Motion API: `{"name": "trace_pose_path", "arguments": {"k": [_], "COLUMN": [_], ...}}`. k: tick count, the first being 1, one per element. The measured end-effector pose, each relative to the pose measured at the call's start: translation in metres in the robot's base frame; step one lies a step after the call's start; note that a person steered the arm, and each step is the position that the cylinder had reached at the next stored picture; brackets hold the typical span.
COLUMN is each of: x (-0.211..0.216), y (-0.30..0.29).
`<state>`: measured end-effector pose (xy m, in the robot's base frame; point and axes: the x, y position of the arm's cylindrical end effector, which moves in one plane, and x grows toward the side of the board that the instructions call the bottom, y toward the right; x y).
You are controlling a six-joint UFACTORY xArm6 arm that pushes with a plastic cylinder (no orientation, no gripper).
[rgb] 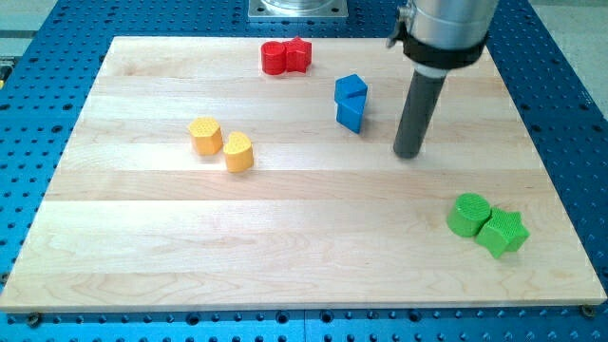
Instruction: Push the cube diagonally to the red blocks
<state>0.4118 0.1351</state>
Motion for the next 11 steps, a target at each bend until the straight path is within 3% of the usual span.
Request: {"name": "trace_pose_path", "arguments": {"k": [3, 7, 9, 10, 11], "x": [-0.043, -0.062, -0.065, -0.010, -0.017], "y": [-0.021, -0.292, -0.211, -0.188, -0.233]}}
